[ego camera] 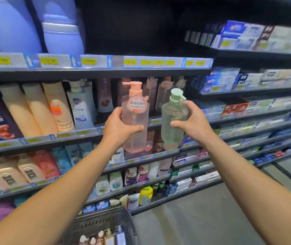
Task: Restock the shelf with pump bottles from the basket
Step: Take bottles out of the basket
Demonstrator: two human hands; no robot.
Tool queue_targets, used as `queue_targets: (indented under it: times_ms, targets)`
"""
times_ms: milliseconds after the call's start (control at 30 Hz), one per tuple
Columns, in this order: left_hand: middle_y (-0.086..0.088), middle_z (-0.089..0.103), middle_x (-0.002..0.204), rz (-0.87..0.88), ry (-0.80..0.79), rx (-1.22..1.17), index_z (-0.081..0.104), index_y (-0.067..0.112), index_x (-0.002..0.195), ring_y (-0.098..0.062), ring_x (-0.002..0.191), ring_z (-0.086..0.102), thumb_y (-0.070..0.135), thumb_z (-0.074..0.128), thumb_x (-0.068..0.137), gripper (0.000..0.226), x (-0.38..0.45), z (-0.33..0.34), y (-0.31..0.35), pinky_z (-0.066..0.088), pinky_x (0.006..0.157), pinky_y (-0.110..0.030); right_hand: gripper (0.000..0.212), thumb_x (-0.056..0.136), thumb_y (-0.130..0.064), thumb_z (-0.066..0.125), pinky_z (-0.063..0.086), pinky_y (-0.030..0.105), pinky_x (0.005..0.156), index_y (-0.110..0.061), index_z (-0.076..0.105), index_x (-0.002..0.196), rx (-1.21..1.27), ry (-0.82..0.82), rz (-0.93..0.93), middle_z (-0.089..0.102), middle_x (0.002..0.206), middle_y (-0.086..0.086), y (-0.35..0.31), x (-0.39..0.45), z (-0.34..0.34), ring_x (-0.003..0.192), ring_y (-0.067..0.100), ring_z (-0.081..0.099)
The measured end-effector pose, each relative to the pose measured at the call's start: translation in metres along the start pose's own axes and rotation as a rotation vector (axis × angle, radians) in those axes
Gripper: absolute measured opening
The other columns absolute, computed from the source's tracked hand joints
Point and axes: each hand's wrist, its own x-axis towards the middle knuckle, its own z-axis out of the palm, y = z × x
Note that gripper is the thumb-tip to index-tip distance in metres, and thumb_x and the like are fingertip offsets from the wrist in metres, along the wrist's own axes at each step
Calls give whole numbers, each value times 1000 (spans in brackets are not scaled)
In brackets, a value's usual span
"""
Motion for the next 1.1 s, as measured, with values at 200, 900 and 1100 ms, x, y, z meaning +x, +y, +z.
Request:
queue_targets:
  times_ms: [200,900,1100]
  targets:
    - [6,65,117,19,-9,8,55,21,119,-15,104,62,28,92,58,72,38,36,10,53,88,-38,74,63,-15,86,49,40,95,-26,54,129,-98,7,-55,62,121,-7,30,58,-28,112,17,57]
    - [11,65,117,-81,202,51,55,27,121,-10,108,62,25,92,57,74,118,187,22,55,92,-43,70,72,-7,82,29,12,90,-12,52,135,-188,-222,-263,45,114,-7,168,219,-71,110,9,45]
    - [9,65,119,-119,244,68,55,26,122,-14,110,62,26,92,60,72,120,199,24,54,94,-47,68,76,-13,79,30,17,83,-16,48,137,-182,-233,-214,43,107,-5,188,232,-60,98,10,43]
